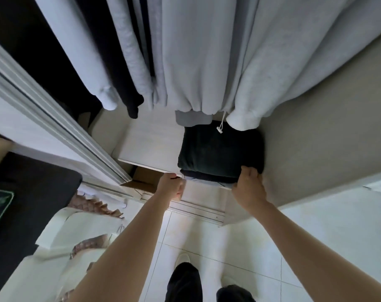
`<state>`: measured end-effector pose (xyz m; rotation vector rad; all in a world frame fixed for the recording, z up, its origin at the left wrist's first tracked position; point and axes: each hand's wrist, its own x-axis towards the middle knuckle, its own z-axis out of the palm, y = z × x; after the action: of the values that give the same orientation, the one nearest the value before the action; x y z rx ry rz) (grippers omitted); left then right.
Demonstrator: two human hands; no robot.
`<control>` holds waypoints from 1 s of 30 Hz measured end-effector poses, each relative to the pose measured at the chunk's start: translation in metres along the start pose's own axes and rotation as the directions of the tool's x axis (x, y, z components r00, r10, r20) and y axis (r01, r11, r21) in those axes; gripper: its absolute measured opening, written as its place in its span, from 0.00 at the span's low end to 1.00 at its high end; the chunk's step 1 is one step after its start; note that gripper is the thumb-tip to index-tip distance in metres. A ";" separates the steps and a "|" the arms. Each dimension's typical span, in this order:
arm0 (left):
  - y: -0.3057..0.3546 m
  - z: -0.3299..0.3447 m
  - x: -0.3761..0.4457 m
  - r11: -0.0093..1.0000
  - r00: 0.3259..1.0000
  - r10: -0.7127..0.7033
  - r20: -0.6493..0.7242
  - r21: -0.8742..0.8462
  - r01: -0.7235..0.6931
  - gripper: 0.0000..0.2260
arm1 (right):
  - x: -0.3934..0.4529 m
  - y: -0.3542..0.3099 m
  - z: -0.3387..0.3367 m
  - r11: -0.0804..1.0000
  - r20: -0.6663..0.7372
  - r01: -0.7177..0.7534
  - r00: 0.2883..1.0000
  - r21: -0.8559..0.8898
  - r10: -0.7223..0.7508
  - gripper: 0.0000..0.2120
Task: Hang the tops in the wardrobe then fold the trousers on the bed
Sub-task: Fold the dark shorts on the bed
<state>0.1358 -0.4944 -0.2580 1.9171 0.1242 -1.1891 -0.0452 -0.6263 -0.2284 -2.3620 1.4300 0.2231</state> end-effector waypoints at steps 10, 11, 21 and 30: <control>-0.113 -0.005 -0.168 0.766 0.931 -0.036 -0.363 -0.609 -0.207 0.08 | -0.083 0.017 -0.009 0.880 0.206 0.451 0.856 0.146 -0.473 0.21; -0.134 0.000 -0.191 0.730 0.905 -0.068 -0.420 -0.640 -0.242 0.08 | -0.098 0.018 -0.008 0.846 0.234 0.510 0.813 0.155 -0.533 0.20; -0.358 0.064 -0.379 0.616 0.599 -0.373 -0.708 -0.672 -0.411 0.07 | -0.281 0.014 0.049 0.461 0.519 0.844 0.273 0.274 -0.810 0.15; -0.545 0.179 -0.543 0.353 0.246 -0.770 -0.588 -0.715 -0.603 0.07 | -0.503 0.061 0.119 0.047 0.676 0.938 -0.212 0.344 -0.705 0.13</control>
<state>-0.5446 -0.0968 -0.2027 1.0880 1.4221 0.4634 -0.3301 -0.1919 -0.1908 -2.3262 -0.9292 0.8935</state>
